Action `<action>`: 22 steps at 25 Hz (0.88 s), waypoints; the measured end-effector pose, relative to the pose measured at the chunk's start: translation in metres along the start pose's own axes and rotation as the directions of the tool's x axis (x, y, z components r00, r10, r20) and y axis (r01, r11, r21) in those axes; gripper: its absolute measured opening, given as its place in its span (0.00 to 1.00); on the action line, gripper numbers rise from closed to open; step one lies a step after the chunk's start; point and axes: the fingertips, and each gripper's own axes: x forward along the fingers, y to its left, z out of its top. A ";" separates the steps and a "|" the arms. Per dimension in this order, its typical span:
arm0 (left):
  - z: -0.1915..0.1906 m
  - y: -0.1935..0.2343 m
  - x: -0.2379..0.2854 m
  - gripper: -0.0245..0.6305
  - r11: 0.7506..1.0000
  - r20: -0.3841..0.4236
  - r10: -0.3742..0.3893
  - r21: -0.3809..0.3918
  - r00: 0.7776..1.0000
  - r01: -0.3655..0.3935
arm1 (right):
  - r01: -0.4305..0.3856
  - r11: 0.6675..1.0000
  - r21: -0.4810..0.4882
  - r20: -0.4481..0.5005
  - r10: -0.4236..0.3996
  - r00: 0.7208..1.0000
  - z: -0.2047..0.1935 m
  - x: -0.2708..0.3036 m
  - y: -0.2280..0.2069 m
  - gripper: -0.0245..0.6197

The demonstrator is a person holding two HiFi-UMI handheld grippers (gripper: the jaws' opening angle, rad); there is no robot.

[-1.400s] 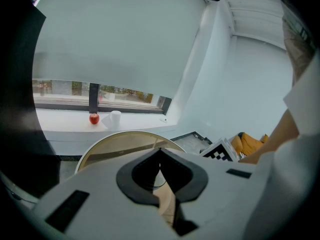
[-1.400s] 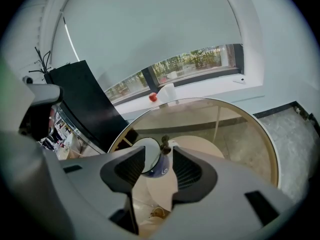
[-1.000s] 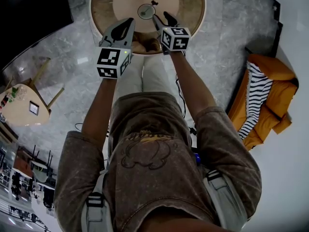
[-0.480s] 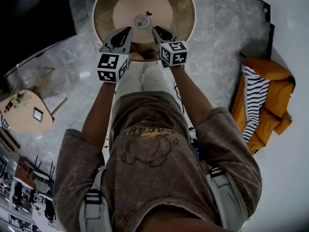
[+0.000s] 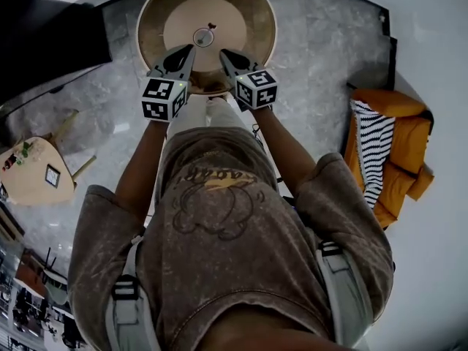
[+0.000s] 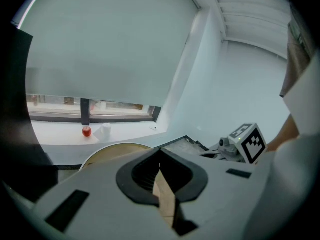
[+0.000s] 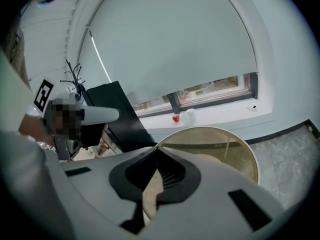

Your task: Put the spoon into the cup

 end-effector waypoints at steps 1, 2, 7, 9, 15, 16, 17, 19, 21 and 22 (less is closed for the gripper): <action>0.003 -0.004 -0.003 0.07 1.000 0.002 -0.003 0.003 1.000 0.003 | -0.001 1.000 0.005 0.007 0.001 1.000 0.005 -0.007 0.003 0.07; 0.005 -0.008 -0.006 0.07 1.000 0.003 -0.007 0.006 1.000 0.007 | -0.001 1.000 0.009 0.015 0.001 1.000 0.010 -0.014 0.006 0.07; 0.018 -0.032 -0.026 0.07 0.999 0.004 -0.031 0.031 1.000 0.030 | -0.001 1.000 0.005 0.070 0.001 0.998 0.036 -0.047 0.020 0.07; 0.025 -0.043 -0.034 0.07 0.998 0.008 -0.042 0.049 0.999 0.041 | -0.001 1.000 -0.002 0.109 0.001 0.994 0.050 -0.061 0.025 0.07; 0.047 -0.051 -0.060 0.07 0.996 0.049 -0.046 0.084 0.998 0.041 | -0.013 0.999 -0.036 0.203 0.020 0.979 0.084 -0.089 0.053 0.07; 0.051 -0.052 -0.064 0.07 0.995 0.058 -0.043 0.088 0.997 0.038 | -0.017 0.999 -0.043 0.215 0.026 0.976 0.089 -0.093 0.058 0.07; 0.055 -0.054 -0.068 0.07 0.995 0.067 -0.042 0.092 0.997 0.036 | -0.021 0.999 -0.049 0.227 0.032 0.973 0.093 -0.098 0.063 0.07; 0.064 -0.062 -0.075 0.07 0.994 0.088 -0.047 0.104 0.995 0.037 | -0.025 0.998 -0.060 0.248 0.039 0.968 0.101 -0.110 0.072 0.07; 0.072 -0.071 -0.081 0.07 0.992 0.109 -0.055 0.123 0.992 0.042 | -0.024 0.997 -0.076 0.266 0.043 0.963 0.108 -0.121 0.078 0.07; 0.076 -0.075 -0.084 0.07 0.990 0.120 -0.060 0.133 0.991 0.044 | -0.022 0.996 -0.087 0.274 0.045 0.961 0.111 -0.127 0.082 0.07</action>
